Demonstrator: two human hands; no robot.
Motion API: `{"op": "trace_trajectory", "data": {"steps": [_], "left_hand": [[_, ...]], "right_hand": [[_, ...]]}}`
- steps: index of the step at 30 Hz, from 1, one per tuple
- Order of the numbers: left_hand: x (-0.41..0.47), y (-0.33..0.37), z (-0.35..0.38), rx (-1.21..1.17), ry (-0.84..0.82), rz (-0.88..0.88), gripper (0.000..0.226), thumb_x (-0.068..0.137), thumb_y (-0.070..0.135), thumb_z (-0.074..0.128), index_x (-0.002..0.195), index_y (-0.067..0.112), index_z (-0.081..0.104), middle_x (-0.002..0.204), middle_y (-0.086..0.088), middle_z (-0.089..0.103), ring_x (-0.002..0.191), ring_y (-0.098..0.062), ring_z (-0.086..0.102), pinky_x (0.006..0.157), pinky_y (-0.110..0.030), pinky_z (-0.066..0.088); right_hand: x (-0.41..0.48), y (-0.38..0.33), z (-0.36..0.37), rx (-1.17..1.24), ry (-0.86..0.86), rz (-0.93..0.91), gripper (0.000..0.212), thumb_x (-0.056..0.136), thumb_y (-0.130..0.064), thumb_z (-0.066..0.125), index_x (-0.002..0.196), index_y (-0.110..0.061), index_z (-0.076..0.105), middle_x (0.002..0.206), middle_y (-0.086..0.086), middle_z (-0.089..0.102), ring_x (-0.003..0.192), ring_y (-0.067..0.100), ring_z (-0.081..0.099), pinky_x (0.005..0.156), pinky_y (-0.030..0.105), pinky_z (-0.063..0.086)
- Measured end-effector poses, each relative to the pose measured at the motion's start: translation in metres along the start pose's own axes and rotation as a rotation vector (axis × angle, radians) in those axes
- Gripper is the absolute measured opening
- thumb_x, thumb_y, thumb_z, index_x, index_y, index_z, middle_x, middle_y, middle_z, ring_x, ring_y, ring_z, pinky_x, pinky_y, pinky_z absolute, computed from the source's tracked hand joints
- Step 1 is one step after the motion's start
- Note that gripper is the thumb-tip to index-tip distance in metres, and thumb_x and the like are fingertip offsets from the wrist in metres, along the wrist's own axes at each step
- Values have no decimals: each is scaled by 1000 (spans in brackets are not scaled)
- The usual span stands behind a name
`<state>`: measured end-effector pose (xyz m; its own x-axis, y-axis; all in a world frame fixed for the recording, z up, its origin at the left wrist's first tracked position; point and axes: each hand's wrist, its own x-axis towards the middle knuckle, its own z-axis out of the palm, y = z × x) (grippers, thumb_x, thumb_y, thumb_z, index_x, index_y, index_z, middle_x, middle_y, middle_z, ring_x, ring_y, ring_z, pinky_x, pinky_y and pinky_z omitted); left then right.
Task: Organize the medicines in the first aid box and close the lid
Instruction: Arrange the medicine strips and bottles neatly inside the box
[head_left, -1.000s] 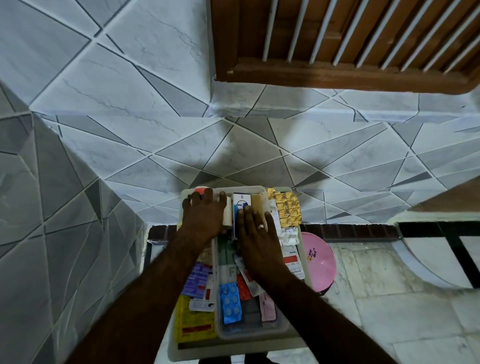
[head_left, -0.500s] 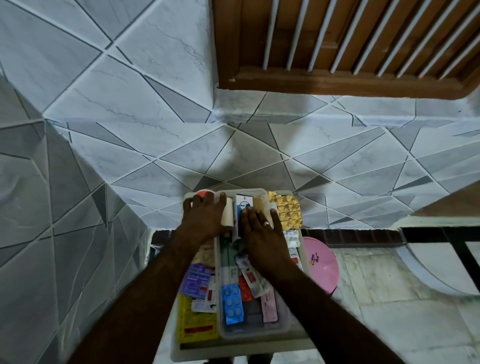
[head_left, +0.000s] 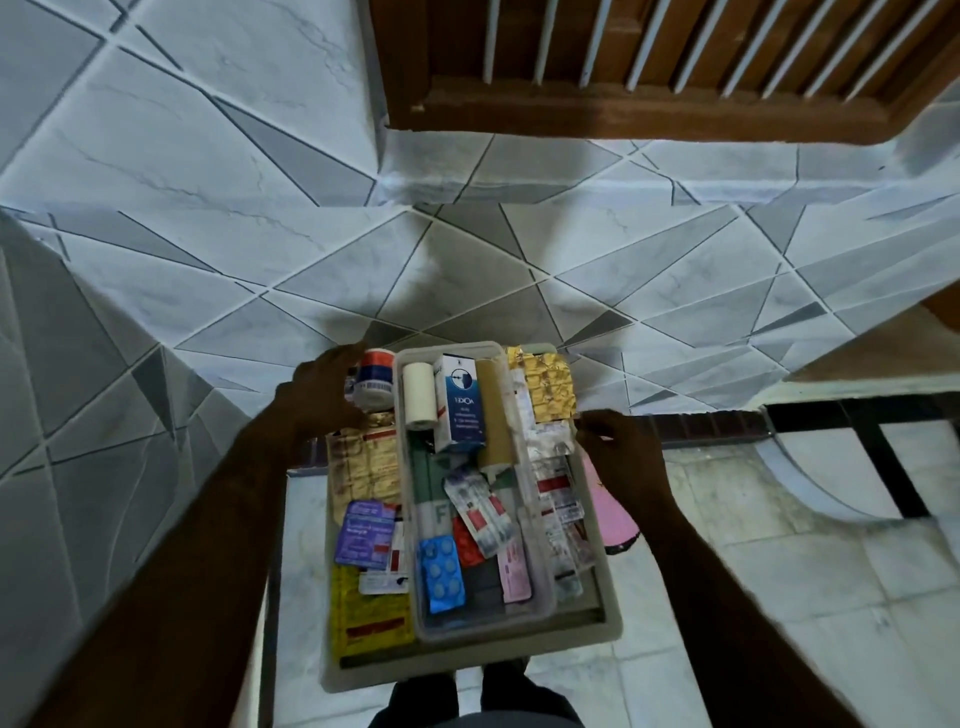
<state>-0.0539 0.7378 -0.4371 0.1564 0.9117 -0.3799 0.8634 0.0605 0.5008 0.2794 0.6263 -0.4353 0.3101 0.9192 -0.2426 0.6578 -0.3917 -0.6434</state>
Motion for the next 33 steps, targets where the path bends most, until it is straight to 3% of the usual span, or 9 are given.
{"op": "trace_trajectory", "data": {"steps": [3, 6, 12, 17, 19, 21, 25, 28, 33], "left_hand": [[5, 1, 5, 0, 32, 34, 92, 67, 31, 84, 144, 28, 33, 145, -9, 45, 131, -33, 45, 106, -59, 35], [7, 1, 6, -6, 85, 28, 81, 72, 32, 81, 141, 26, 39, 143, -9, 49, 129, -33, 47, 107, -58, 33], [4, 1, 6, -49, 136, 42, 79, 68, 25, 84, 137, 19, 46, 139, -13, 50, 123, -32, 51, 104, -54, 40], [-17, -6, 10, -160, 209, 4, 81, 64, 18, 87, 134, 13, 48, 135, -12, 53, 114, -29, 59, 95, -45, 49], [-25, -10, 12, -179, 239, -16, 81, 65, 19, 87, 136, 13, 47, 137, -12, 52, 115, -29, 59, 93, -45, 49], [-32, -12, 14, -212, 262, -35, 80, 67, 16, 85, 137, 13, 47, 139, -12, 51, 116, -30, 59, 92, -44, 49], [-39, -7, 18, -280, 282, -76, 79, 69, 15, 83, 138, 14, 44, 140, -12, 50, 116, -30, 59, 96, -47, 50], [-44, -5, 16, -304, 347, -104, 79, 68, 16, 84, 137, 16, 45, 139, -11, 51, 113, -28, 62, 95, -50, 51], [-68, 7, -3, -390, 427, -21, 79, 62, 15, 87, 132, 20, 50, 133, -4, 57, 105, -20, 64, 86, -34, 51]], "right_hand": [[-8, 12, 1, -45, -55, 25, 22, 92, -19, 62, 112, -13, 69, 113, 3, 71, 101, 17, 65, 81, 21, 38], [-12, 13, 7, -60, -83, 33, 25, 92, -19, 61, 115, -12, 68, 115, 4, 70, 92, 10, 60, 78, 17, 37], [-14, 7, 20, -50, -75, 33, 25, 93, -20, 60, 116, -13, 68, 111, -1, 70, 67, -13, 51, 51, 0, 36], [-16, 6, 21, -109, 3, 47, 20, 91, -18, 59, 107, -10, 68, 101, 0, 68, 77, 9, 54, 56, 15, 33], [-16, 7, 22, -113, 6, 59, 16, 89, -19, 61, 101, -11, 67, 96, 0, 67, 78, 12, 55, 56, 15, 33], [-14, 10, 26, -87, 2, 75, 18, 84, -25, 66, 99, -14, 67, 95, 1, 69, 79, 14, 61, 59, 19, 41], [-13, 10, 33, -105, -28, 110, 34, 79, -36, 68, 107, -18, 63, 101, 3, 64, 93, 22, 61, 82, 38, 52], [-13, 14, 36, -82, -37, 115, 31, 75, -39, 66, 102, -24, 63, 99, 0, 67, 89, 20, 64, 81, 41, 54], [-14, 17, 35, -83, -43, 100, 33, 74, -41, 63, 102, -24, 64, 98, -1, 67, 88, 18, 63, 80, 38, 54]]}}
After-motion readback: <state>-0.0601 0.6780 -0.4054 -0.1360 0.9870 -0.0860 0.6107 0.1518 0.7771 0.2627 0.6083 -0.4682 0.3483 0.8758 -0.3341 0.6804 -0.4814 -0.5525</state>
